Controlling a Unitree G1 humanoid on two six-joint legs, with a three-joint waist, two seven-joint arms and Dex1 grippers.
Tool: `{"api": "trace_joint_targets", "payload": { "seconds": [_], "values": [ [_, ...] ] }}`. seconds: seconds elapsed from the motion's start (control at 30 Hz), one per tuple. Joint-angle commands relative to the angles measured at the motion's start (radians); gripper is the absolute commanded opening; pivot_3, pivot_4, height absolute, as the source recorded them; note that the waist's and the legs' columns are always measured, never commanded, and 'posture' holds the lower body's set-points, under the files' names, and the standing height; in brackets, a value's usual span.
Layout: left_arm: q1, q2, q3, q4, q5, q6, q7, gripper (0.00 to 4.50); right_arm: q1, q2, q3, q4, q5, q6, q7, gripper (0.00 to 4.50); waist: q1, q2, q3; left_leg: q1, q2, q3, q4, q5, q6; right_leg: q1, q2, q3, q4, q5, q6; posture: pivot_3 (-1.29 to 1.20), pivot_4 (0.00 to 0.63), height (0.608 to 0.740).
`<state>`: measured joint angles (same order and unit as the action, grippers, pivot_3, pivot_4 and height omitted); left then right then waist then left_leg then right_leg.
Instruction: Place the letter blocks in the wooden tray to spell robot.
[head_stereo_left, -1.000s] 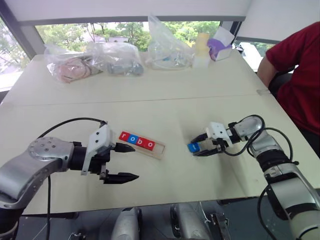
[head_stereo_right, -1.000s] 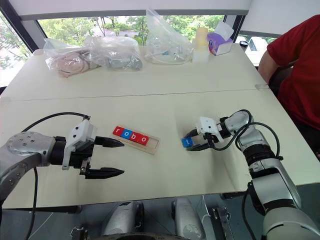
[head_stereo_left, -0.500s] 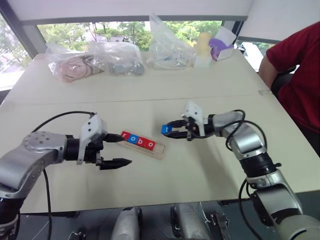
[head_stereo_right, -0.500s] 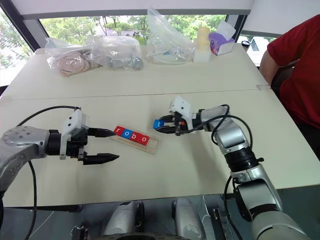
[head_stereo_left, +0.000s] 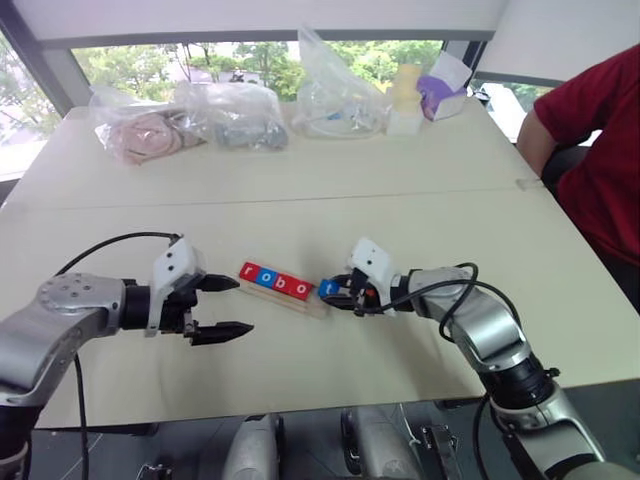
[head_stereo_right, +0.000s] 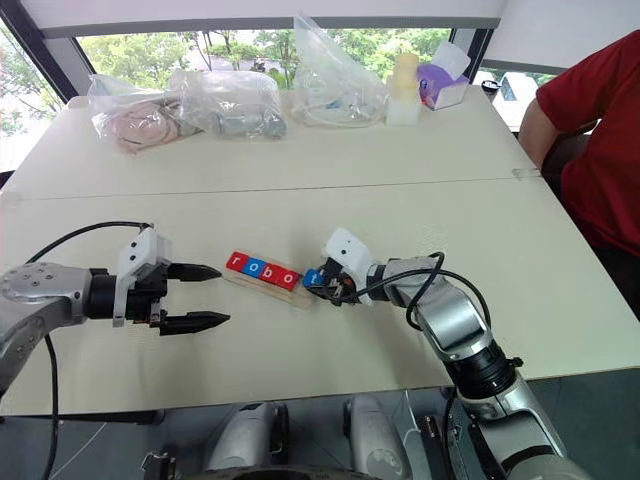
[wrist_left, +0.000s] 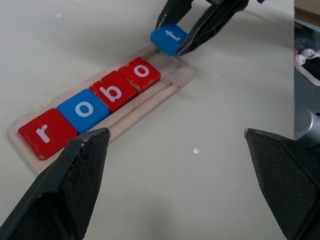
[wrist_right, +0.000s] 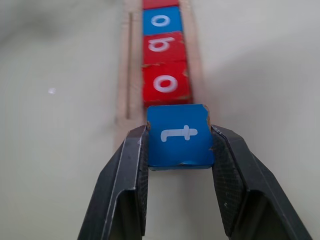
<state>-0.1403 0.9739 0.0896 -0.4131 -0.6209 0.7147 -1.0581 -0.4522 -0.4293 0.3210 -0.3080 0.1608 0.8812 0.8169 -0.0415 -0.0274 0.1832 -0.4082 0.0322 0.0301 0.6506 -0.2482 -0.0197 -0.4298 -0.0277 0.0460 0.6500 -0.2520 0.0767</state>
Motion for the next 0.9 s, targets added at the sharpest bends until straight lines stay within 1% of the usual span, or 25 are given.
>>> {"api": "trace_joint_targets", "payload": {
  "seconds": [0.03, 0.2, 0.33, 0.67, 0.9],
  "values": [
    [-0.009, -0.002, -0.006, -0.017, 0.009, -0.014, 0.0, 4.5, -0.019, 0.011, 0.017, -0.008, -0.002, -0.026, -0.027, 1.16, -0.001, 0.0, 0.0, 0.0, 0.0, 0.0, 0.0, 0.0, 0.0, 0.0, 0.0, 0.0, 0.0, 0.0, 0.0, 0.0, 0.15, 0.735],
    [-0.005, -0.004, -0.006, -0.029, 0.007, -0.009, 0.009, 4.5, -0.025, 0.009, 0.046, 0.032, -0.017, -0.082, -0.043, 1.16, -0.001, 0.0, 0.0, 0.0, 0.0, 0.0, 0.0, 0.0, 0.0, 0.0, 0.0, 0.0, 0.0, 0.0, 0.0, 0.0, 0.15, 0.735],
    [0.016, -0.001, 0.002, -0.046, 0.001, -0.004, 0.019, 4.5, -0.04, 0.015, 0.046, 0.059, -0.015, -0.1, -0.049, 1.16, -0.001, 0.0, 0.0, 0.0, 0.0, 0.0, 0.0, 0.0, 0.0, 0.0, 0.0, 0.0, 0.0, 0.0, 0.0, 0.0, 0.15, 0.735],
    [0.03, -0.002, -0.007, -0.06, 0.008, -0.004, 0.043, 4.5, -0.034, 0.037, 0.055, 0.041, 0.005, -0.084, -0.054, 1.16, -0.001, 0.0, 0.0, 0.0, 0.0, 0.0, 0.0, 0.0, 0.0, 0.0, 0.0, 0.0, 0.0, 0.0, 0.0, 0.0, 0.15, 0.735],
    [0.01, -0.016, -0.026, -0.064, 0.007, 0.002, 0.064, 4.5, -0.024, 0.028, 0.068, 0.031, 0.001, -0.091, -0.056, 1.16, -0.001, 0.0, 0.0, 0.0, 0.0, 0.0, 0.0, 0.0, 0.0, 0.0, 0.0, 0.0, 0.0, 0.0, 0.0, 0.0, 0.15, 0.735]
  ]
}}
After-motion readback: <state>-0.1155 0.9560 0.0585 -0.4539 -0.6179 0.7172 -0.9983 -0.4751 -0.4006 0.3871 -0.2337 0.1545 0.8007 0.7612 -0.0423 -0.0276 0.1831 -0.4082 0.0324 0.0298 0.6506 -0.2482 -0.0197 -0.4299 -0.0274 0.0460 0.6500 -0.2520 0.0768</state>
